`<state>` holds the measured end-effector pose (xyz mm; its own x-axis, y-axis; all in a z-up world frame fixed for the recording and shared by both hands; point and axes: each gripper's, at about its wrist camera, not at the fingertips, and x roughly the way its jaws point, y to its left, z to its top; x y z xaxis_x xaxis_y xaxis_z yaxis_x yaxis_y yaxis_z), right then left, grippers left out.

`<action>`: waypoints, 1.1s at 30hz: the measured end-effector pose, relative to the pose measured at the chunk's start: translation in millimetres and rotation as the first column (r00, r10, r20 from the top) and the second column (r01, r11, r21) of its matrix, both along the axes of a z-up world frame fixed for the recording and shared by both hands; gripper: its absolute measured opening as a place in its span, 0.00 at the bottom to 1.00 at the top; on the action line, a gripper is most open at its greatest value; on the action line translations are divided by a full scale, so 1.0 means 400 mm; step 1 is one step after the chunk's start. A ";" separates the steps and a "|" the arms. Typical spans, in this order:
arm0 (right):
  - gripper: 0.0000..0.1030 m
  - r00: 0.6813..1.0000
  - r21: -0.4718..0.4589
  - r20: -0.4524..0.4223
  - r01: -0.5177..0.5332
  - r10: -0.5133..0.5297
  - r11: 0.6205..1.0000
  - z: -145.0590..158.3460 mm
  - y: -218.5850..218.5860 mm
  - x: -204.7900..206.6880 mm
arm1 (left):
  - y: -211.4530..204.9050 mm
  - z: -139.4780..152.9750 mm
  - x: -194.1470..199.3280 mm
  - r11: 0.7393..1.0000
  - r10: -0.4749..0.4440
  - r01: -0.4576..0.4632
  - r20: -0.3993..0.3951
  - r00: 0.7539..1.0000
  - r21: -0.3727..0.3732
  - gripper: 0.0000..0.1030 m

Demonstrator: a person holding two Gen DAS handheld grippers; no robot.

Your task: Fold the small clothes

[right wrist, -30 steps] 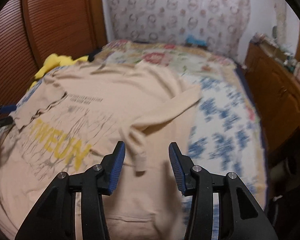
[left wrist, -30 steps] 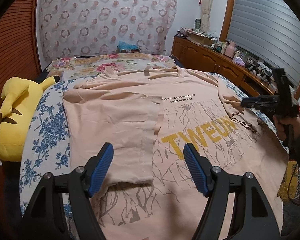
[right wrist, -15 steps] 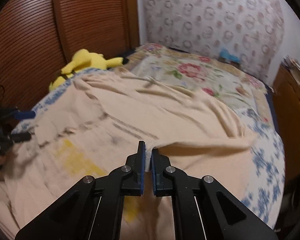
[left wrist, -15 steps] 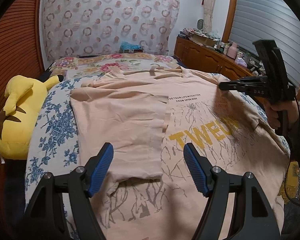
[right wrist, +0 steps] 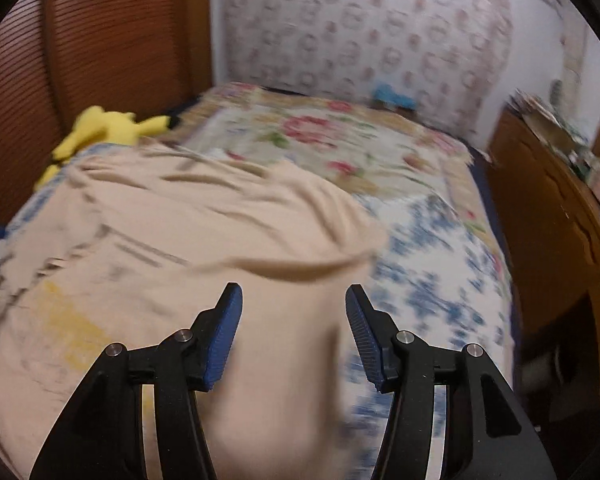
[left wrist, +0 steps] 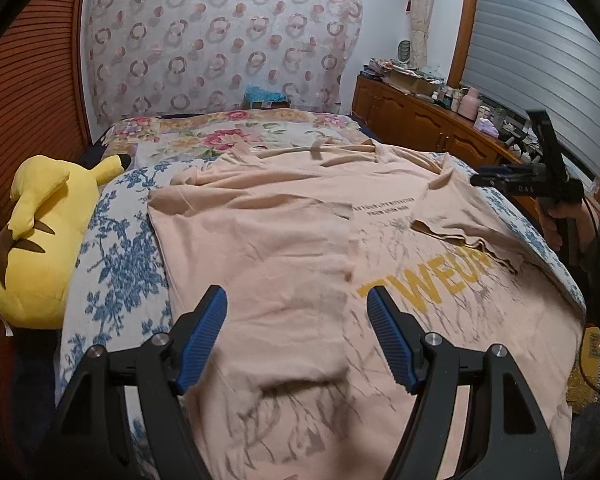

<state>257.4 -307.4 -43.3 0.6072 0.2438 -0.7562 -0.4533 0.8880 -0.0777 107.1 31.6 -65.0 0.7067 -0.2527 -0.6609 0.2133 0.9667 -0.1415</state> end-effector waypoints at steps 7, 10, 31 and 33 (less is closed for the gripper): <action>0.53 0.998 0.018 -0.053 0.046 -0.045 0.999 -0.059 -0.057 0.067 | 0.042 -0.010 0.083 0.999 0.034 -0.033 -0.031 0.999 0.023 0.71; 0.53 0.997 0.021 -0.066 0.035 -0.034 0.999 -0.067 -0.036 0.110 | 0.056 -0.015 0.112 0.999 0.044 -0.042 -0.044 0.998 0.026 0.71; 0.43 0.995 0.105 -0.093 0.029 -0.019 0.994 -0.023 -0.010 0.287 | 0.192 -0.051 0.317 0.989 0.146 -0.148 -0.169 0.975 0.000 0.71; 0.46 0.996 0.082 -0.086 0.047 -0.040 0.996 -0.016 -0.022 0.272 | 0.201 -0.058 0.330 0.989 0.149 -0.151 -0.176 0.973 0.002 0.71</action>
<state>366.1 -316.2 -49.9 0.5538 0.2834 -0.7829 -0.4159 0.9088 0.0347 238.9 111.9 -88.4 0.6105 -0.1608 -0.7756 0.0367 0.9839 -0.1751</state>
